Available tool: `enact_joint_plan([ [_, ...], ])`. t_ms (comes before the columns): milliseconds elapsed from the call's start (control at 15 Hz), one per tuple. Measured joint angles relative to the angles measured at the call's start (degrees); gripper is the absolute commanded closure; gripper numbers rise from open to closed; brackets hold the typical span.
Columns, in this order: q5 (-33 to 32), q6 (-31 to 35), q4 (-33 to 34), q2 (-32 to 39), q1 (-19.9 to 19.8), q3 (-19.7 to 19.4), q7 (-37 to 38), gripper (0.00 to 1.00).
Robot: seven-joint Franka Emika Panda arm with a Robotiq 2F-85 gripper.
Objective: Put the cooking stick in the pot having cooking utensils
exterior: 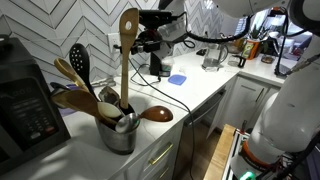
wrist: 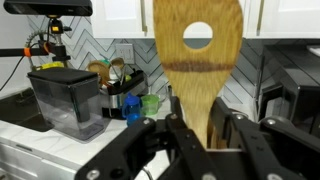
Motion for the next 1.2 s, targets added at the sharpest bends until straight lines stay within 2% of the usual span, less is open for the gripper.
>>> enact_joint_plan([
  [333,0.1,7.5,-2.9,1.0,0.7,0.4,3.2,0.90],
  [733,-0.3,12.3,-3.5,5.2,1.8,0.9,6.4,0.90],
  [1000,-4.8,20.2,-2.4,7.3,3.5,1.6,6.5,0.90],
  [1200,-8.3,23.3,-1.0,7.8,4.6,2.1,6.5,0.90],
])
